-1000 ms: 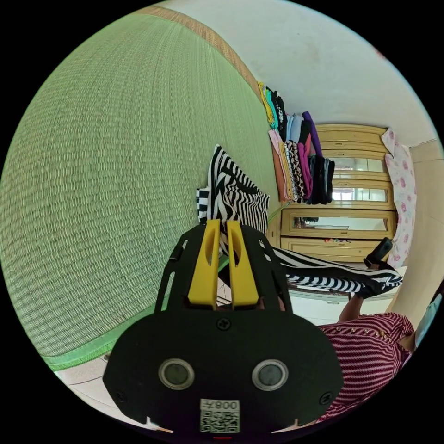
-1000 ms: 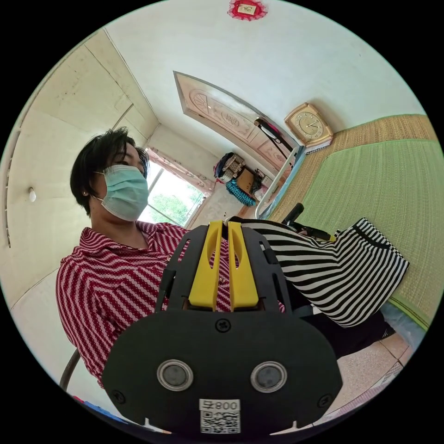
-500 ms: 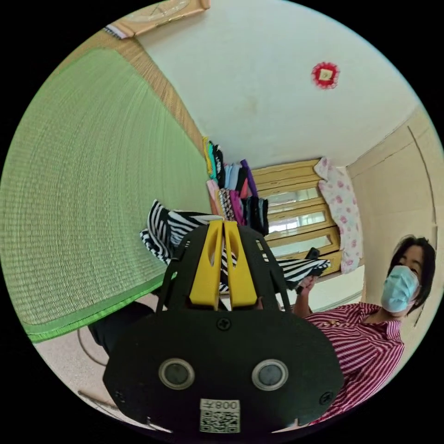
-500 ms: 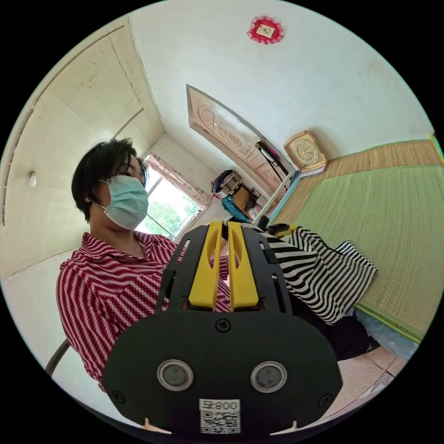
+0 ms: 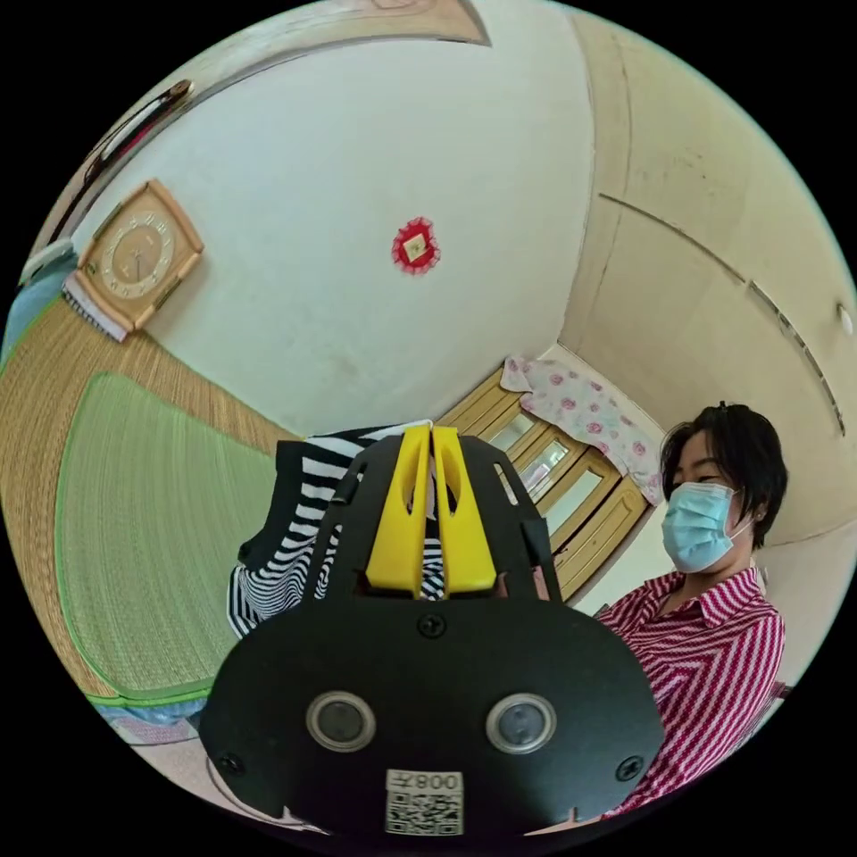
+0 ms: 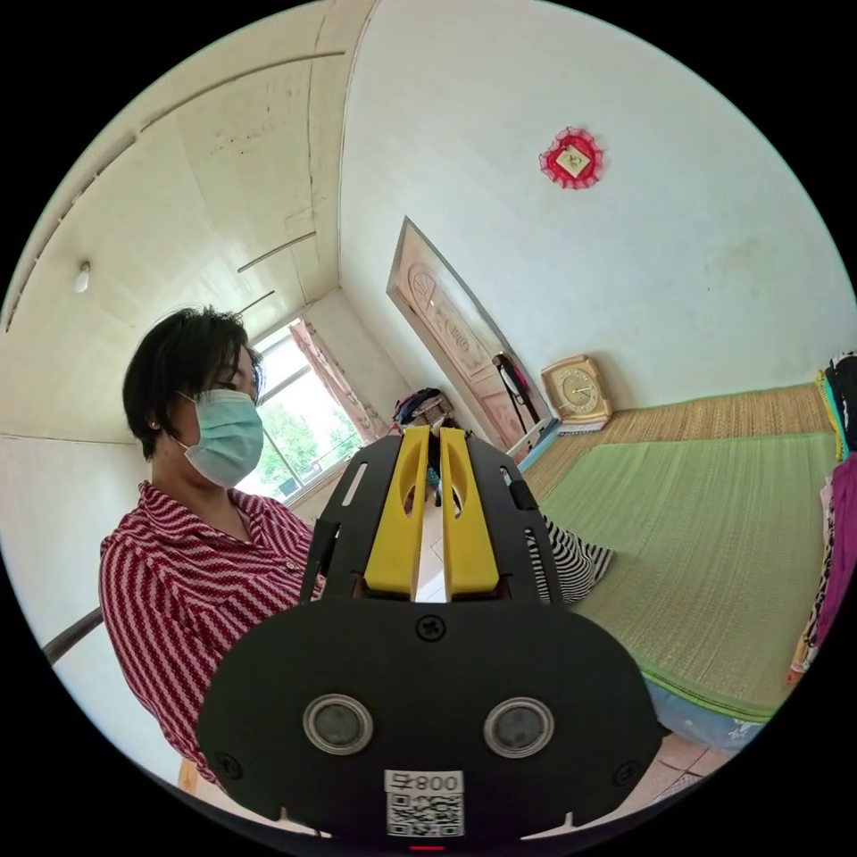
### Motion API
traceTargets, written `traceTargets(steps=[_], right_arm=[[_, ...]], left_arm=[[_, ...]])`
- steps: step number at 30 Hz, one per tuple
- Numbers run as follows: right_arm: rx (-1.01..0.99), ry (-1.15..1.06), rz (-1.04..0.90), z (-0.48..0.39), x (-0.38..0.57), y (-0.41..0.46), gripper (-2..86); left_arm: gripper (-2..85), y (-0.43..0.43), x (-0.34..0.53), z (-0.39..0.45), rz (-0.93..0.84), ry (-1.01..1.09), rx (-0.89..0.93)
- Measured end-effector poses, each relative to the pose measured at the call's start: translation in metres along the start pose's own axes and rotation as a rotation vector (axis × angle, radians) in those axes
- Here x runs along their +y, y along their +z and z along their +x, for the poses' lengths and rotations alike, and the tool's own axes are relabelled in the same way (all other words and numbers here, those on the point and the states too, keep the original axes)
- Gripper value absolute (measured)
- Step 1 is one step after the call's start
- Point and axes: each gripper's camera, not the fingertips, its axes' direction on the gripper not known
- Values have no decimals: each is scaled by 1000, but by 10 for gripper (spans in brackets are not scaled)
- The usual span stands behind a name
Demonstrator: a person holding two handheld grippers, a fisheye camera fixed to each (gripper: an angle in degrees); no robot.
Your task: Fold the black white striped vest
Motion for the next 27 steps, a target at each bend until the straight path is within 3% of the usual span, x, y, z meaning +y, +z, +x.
traceTargets(steps=[13, 27], right_arm=[[8, -63, 99, -36, -8, -35, 18], [-77, -85, 131, -34, -9, -32, 19]], left_arm=[[1, -130, 120, 38, 132, 208, 12], [1, -217, 229, 34, 170, 274, -38]])
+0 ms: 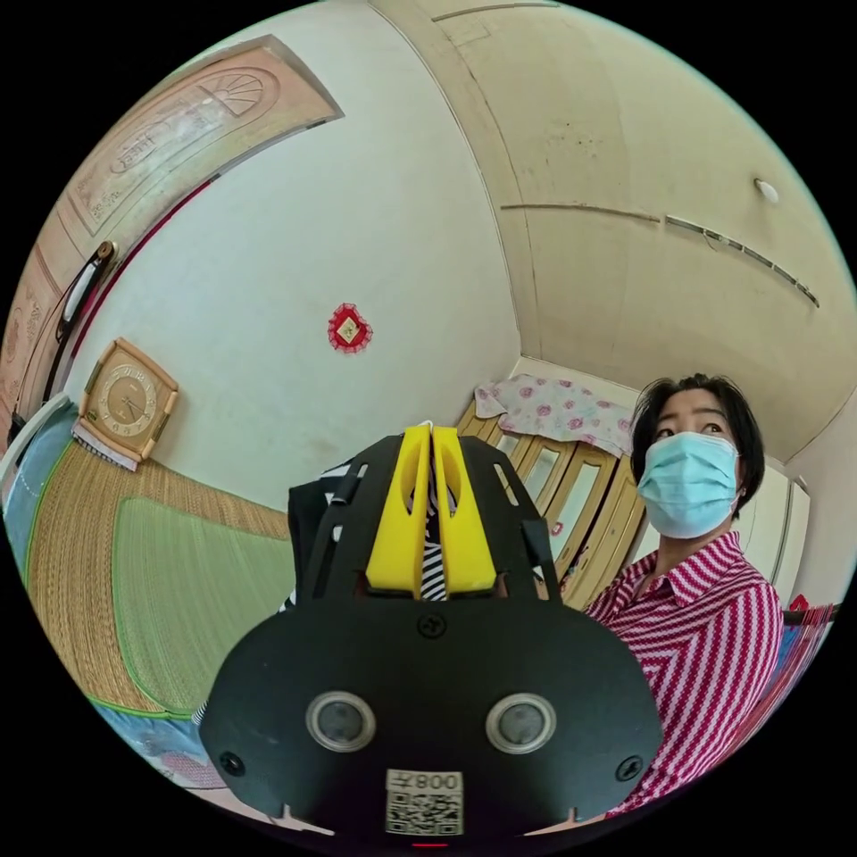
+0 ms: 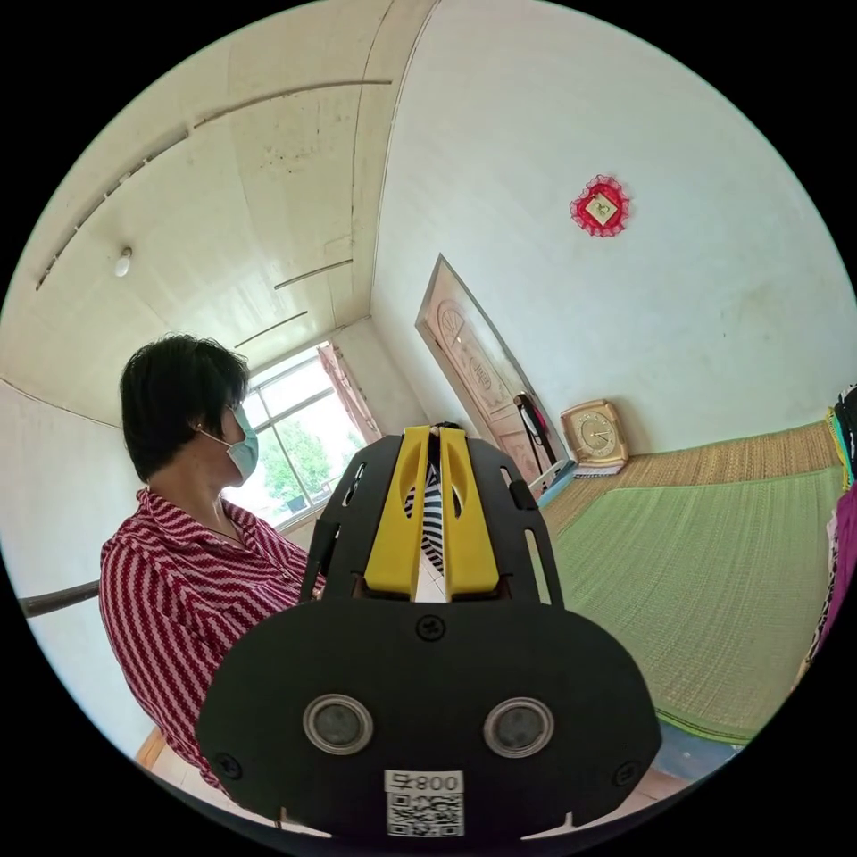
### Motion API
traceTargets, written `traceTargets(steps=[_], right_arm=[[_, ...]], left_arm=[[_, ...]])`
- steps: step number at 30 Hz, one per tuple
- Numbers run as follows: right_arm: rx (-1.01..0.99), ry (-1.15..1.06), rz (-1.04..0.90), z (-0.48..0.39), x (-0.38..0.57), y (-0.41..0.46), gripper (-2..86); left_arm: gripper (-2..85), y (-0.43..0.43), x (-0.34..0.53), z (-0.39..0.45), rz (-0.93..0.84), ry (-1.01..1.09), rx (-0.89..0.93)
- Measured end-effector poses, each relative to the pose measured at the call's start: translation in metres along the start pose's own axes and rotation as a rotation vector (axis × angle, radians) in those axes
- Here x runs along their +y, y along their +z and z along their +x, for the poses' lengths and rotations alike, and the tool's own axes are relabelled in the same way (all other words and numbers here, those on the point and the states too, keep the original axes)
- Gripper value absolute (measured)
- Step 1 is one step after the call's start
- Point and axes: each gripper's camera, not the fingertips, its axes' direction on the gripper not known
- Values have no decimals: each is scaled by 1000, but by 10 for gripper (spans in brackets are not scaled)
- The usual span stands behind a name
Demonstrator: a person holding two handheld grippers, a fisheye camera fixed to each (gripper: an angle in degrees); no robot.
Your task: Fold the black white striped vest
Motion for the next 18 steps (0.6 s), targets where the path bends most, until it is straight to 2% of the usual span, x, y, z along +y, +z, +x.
traceTargets(steps=[18], right_arm=[[20, -18, 28, -12, 3, -19, 18]], left_arm=[[1, -40, 74, -33, -3, -14, 26]])
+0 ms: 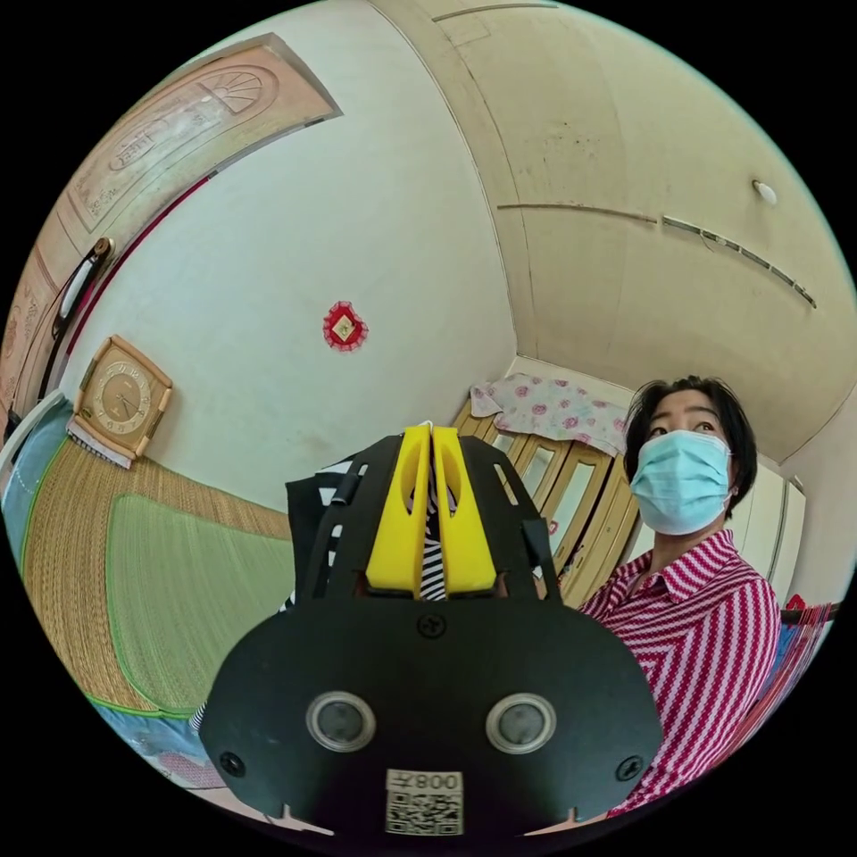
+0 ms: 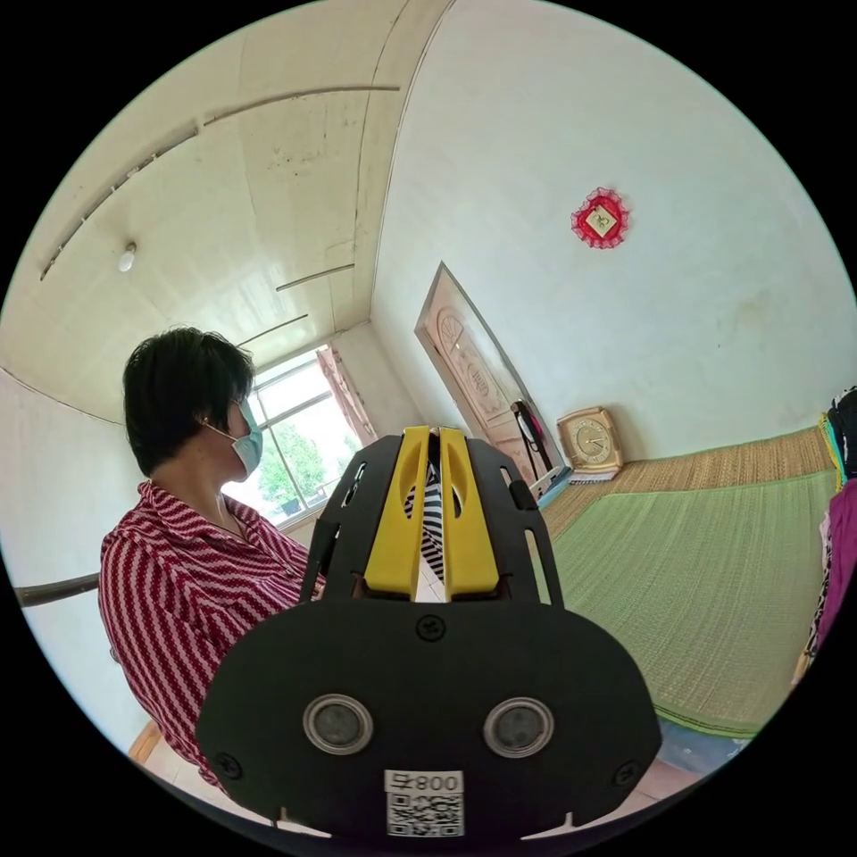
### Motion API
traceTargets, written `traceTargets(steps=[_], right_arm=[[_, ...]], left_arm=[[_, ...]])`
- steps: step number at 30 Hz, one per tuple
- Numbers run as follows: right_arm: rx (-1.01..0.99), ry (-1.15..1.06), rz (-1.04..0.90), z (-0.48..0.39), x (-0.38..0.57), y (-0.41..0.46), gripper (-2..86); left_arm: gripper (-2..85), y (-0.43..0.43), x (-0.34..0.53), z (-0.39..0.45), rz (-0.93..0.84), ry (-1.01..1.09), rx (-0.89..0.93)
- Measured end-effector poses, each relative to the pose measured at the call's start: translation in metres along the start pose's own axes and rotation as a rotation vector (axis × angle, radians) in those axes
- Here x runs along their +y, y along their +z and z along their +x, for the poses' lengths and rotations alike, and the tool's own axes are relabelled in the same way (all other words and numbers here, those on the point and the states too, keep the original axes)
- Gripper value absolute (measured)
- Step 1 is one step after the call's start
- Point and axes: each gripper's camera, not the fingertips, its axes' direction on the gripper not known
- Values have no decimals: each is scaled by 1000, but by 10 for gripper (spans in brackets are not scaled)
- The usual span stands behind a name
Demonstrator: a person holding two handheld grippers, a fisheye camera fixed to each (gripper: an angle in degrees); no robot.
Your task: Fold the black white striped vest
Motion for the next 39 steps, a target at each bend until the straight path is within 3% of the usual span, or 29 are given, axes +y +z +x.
traceTargets(steps=[39], right_arm=[[23, 5, 5, -4, 18, -9, 17]], left_arm=[[1, -13, 16, -25, 5, -4, 29]])
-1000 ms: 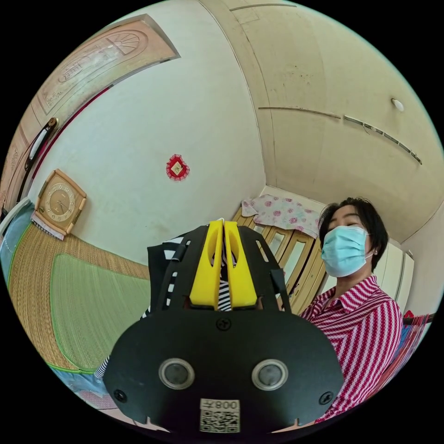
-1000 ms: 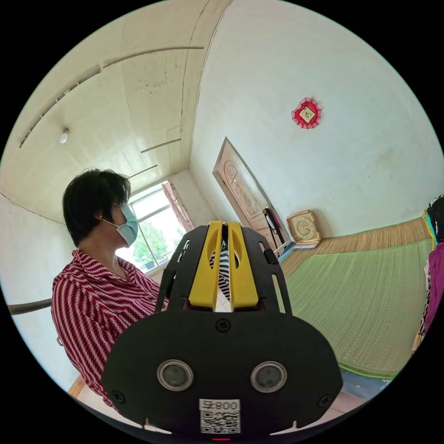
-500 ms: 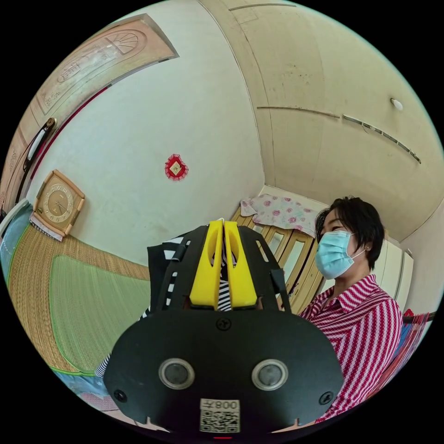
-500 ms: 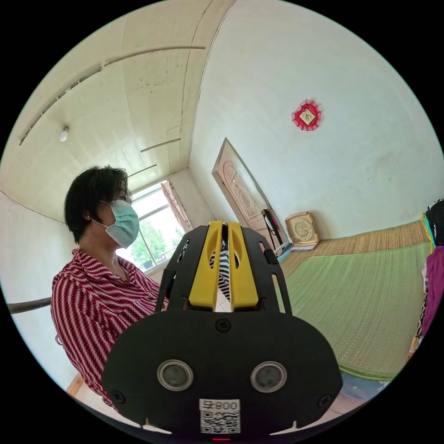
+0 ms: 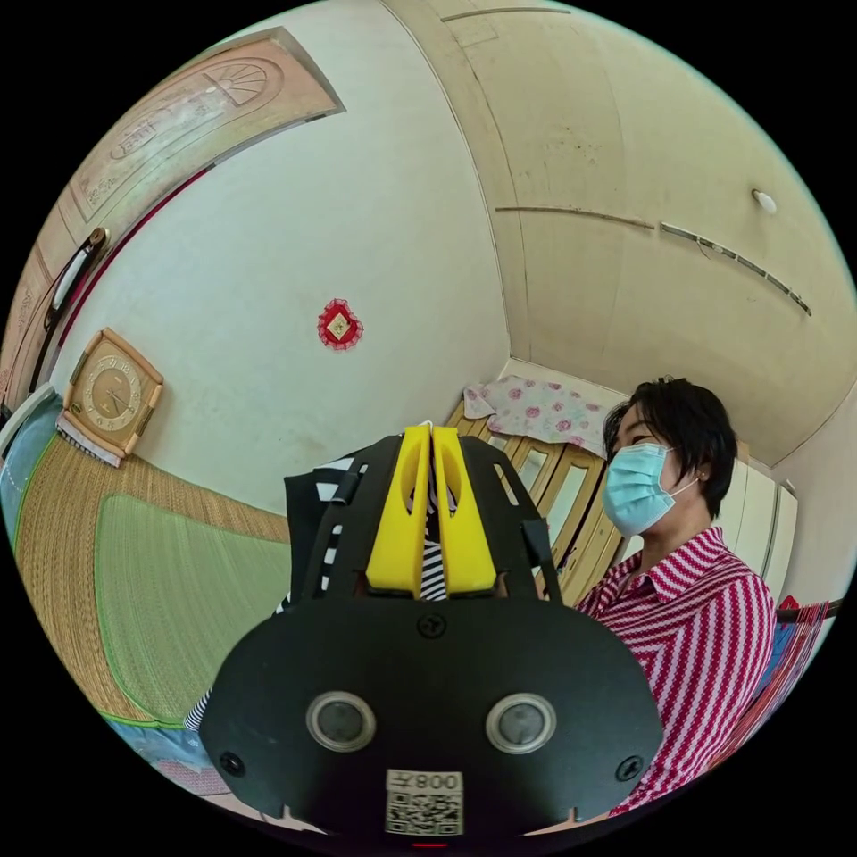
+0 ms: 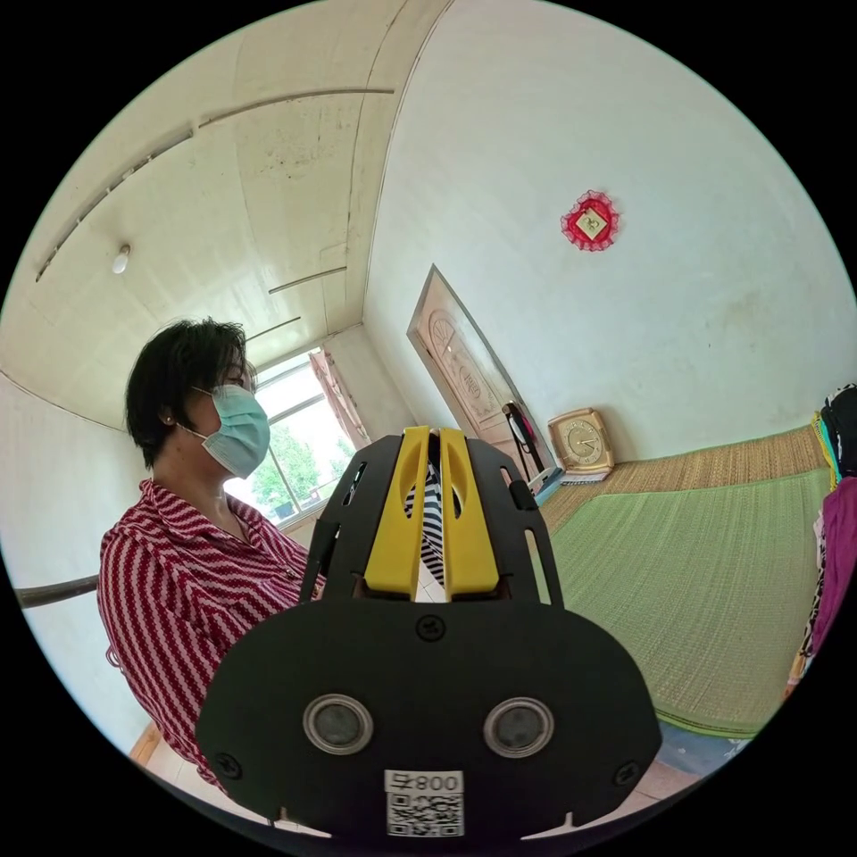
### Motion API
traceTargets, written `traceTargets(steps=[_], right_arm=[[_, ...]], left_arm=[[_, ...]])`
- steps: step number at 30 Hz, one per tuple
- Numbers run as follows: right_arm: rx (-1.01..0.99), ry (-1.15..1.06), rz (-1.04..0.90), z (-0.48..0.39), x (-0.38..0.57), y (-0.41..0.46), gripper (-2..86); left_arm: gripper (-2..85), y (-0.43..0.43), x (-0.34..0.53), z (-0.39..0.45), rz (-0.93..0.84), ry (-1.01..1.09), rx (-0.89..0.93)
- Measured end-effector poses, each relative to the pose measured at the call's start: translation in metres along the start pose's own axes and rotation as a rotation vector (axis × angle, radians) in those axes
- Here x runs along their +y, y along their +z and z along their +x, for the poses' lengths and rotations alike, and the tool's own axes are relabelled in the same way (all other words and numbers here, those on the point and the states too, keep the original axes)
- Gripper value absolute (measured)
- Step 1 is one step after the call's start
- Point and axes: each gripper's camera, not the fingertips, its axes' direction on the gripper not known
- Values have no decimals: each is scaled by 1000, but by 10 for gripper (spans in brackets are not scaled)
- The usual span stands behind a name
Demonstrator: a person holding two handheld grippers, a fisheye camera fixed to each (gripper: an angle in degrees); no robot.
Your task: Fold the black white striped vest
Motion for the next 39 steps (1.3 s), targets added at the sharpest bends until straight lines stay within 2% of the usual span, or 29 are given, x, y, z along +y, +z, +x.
traceTargets(steps=[20, 39], right_arm=[[-4, -5, -10, -12, 22, 5, 18], [-5, -13, -17, -19, 46, 19, 19]], left_arm=[[1, 15, -53, 21, 10, -3, -9], [1, 78, -155, 56, 11, 3, -15]])
